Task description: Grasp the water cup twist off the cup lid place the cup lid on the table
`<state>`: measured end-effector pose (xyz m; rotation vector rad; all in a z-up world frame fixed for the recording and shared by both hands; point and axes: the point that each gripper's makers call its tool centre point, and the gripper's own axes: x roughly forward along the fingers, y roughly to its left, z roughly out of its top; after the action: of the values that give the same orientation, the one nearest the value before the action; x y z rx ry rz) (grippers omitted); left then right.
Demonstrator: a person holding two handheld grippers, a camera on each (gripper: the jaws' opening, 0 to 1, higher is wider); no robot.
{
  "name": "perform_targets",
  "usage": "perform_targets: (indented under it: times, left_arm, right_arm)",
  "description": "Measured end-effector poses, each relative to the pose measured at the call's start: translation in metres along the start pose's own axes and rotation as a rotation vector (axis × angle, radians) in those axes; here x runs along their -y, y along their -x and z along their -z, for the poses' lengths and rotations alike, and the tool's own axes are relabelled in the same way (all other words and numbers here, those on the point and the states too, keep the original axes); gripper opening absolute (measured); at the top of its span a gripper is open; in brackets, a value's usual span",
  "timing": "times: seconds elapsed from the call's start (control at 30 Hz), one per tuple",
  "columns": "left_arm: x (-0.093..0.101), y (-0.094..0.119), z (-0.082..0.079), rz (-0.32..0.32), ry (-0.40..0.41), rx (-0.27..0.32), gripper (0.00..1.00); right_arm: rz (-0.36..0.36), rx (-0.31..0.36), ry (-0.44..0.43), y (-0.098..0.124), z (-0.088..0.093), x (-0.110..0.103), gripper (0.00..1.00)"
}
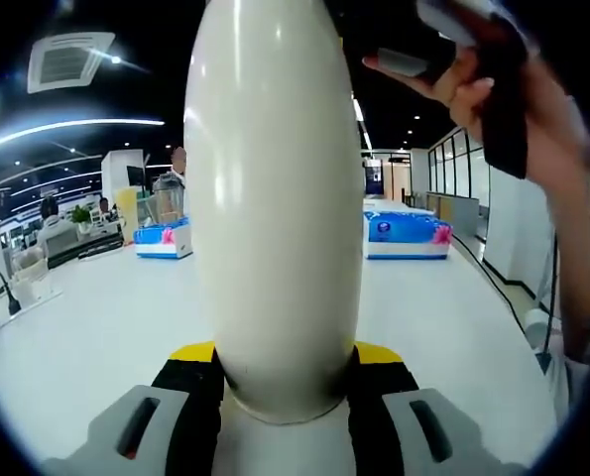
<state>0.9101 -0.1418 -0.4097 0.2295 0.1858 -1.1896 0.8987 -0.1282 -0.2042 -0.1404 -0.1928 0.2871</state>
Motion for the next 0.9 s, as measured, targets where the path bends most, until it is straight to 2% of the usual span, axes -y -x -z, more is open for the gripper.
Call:
perform_targets:
  times: [0.5,0.9]
  left_arm:
    - [-0.0010,-0.0021,-0.0002,0.000,0.005,0.002,0.50]
    - [-0.0010,-0.0027,-0.0005,0.000,0.005,0.006,0.50]
  right_arm:
    - [-0.163,-0.012,-0.021,-0.0028,0.0012,0.0006,0.42]
    - [-0.254,-0.023,-0.019,-0.0037,0.0024,-0.0004,0.42]
